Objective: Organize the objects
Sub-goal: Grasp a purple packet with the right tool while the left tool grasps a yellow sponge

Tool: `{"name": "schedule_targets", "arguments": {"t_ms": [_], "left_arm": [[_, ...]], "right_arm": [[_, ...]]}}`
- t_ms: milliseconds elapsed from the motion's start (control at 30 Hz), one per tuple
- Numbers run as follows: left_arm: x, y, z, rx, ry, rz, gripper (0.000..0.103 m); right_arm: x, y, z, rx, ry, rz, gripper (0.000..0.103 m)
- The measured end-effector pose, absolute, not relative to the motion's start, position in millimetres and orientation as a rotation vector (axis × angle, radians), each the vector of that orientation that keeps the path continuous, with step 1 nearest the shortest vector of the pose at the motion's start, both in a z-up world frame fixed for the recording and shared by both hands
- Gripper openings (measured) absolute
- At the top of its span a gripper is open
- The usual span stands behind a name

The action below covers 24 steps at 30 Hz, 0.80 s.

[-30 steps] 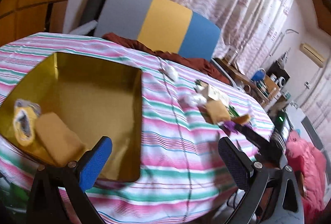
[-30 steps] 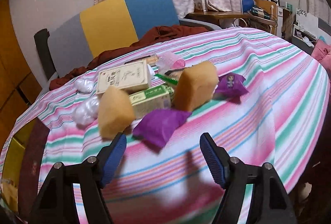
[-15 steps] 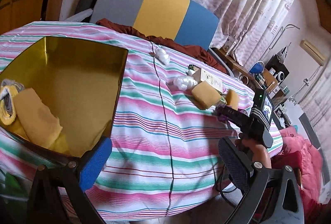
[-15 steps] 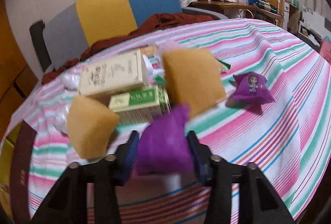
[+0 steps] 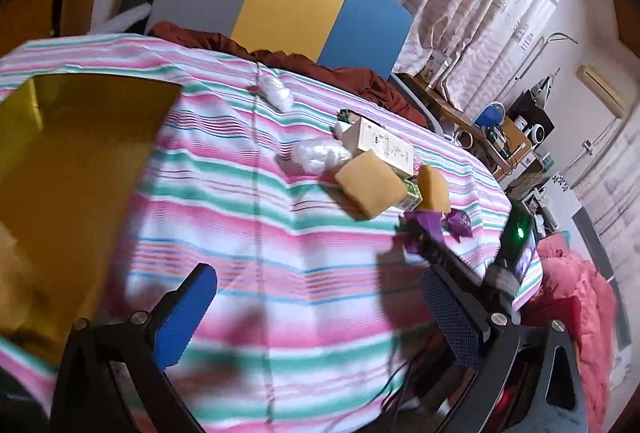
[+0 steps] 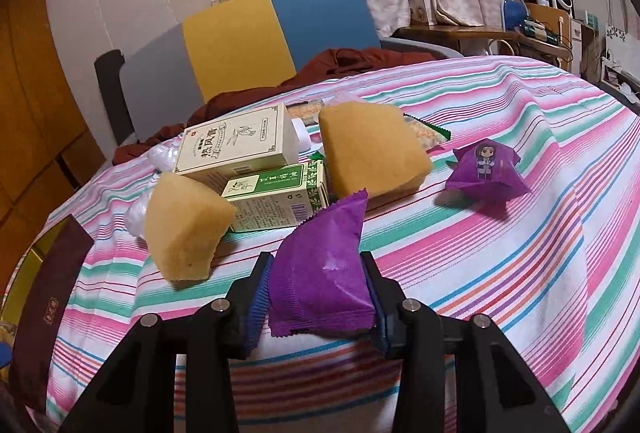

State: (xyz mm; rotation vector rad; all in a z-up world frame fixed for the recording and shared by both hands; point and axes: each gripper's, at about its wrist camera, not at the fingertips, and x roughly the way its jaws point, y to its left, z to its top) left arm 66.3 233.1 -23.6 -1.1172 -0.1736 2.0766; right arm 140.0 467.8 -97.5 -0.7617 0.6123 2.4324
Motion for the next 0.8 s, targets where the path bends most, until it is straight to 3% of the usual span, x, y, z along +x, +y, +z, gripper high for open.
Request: {"name": "schedule_targets", "arguments": {"t_ms": [500, 733, 800], "left_arm": [[6.8, 344.3, -61.0, -1.396, -0.516, 1.871, 0.103], [-2.7, 378.6, -69.0, -1.435, -0.484, 1.900, 0.101], [-1.1, 383.3, -68.2, -1.406, -0.437, 1.932, 0.097]], "right_arm": [[143.4, 470.4, -100.0, -0.721, 0.636, 2.460, 0.042], [144.7, 472.2, -101.5, -0.713, 0.648, 2.469, 0.042], [144.9, 472.8, -101.6, -0.709, 0.652, 2.471, 0.042]]}}
